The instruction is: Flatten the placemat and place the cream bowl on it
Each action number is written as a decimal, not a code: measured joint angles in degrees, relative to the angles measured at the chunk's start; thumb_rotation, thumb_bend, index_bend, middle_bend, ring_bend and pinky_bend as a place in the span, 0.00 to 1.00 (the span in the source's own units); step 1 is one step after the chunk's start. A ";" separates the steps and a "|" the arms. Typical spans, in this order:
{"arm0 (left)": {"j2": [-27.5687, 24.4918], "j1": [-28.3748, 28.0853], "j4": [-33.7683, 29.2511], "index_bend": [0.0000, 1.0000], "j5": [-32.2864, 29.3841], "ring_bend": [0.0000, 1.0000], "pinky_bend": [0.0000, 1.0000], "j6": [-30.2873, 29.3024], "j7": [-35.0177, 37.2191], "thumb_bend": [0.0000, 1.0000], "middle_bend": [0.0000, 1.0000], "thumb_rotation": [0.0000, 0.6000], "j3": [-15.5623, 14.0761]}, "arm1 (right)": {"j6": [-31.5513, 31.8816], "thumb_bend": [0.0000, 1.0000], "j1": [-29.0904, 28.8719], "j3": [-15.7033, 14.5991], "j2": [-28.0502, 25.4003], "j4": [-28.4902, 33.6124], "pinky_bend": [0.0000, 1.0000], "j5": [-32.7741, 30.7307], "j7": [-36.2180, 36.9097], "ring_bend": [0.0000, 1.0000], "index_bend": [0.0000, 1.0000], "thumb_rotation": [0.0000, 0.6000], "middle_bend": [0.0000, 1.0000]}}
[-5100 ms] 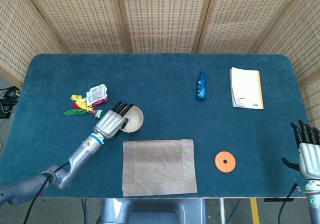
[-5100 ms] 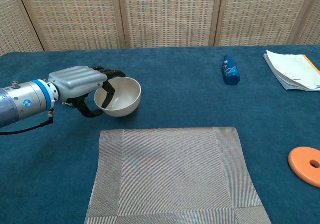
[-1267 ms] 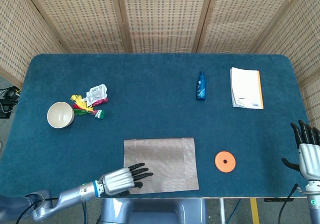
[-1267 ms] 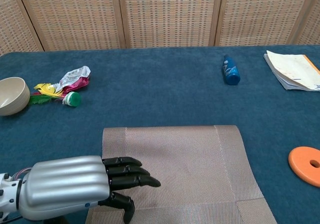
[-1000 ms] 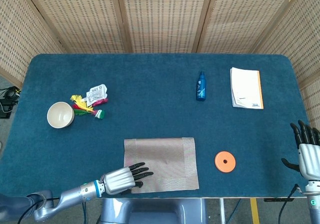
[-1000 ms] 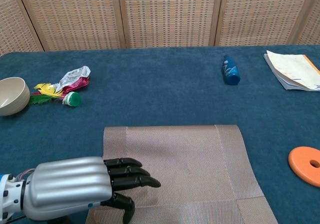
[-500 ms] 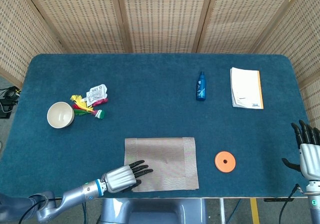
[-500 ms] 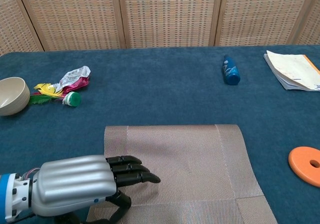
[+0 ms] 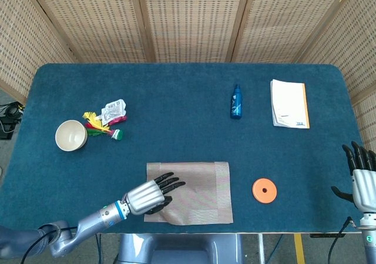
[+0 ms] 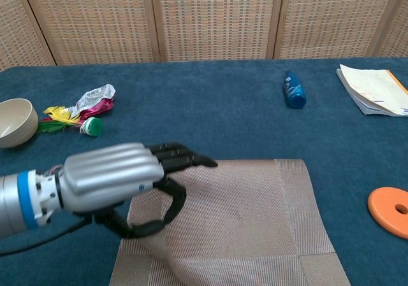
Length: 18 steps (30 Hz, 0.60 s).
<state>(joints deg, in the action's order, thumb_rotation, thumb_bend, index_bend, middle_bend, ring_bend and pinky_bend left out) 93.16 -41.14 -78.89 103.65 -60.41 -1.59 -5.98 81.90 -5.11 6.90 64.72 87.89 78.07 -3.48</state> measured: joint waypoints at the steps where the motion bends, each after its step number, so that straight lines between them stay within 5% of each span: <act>1: -0.12 -0.32 -0.13 0.84 -1.11 0.00 0.00 0.20 -0.12 0.61 0.00 1.00 1.37 | 0.04 0.00 0.00 -0.01 0.01 0.03 0.00 0.03 -0.07 0.00 0.00 1.00 0.00; 10: -1.06 -4.98 3.93 0.85 -18.57 0.00 0.00 6.54 -3.86 0.62 0.00 1.00 16.20 | 0.64 0.00 0.18 -0.01 0.01 0.50 0.00 0.21 -0.85 0.00 0.00 1.00 0.00; 18: -1.56 -6.68 13.98 0.85 -28.98 0.00 0.00 11.01 -6.56 0.64 0.00 1.00 20.70 | -0.05 0.00 -0.09 -0.01 0.23 0.46 0.00 -0.22 -1.57 0.00 0.00 1.00 0.00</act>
<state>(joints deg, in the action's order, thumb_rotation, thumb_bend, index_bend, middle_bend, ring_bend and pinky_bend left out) 91.60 -47.83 -64.91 74.67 -49.40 -8.15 14.72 81.85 -5.20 6.89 64.95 88.35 77.85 -5.05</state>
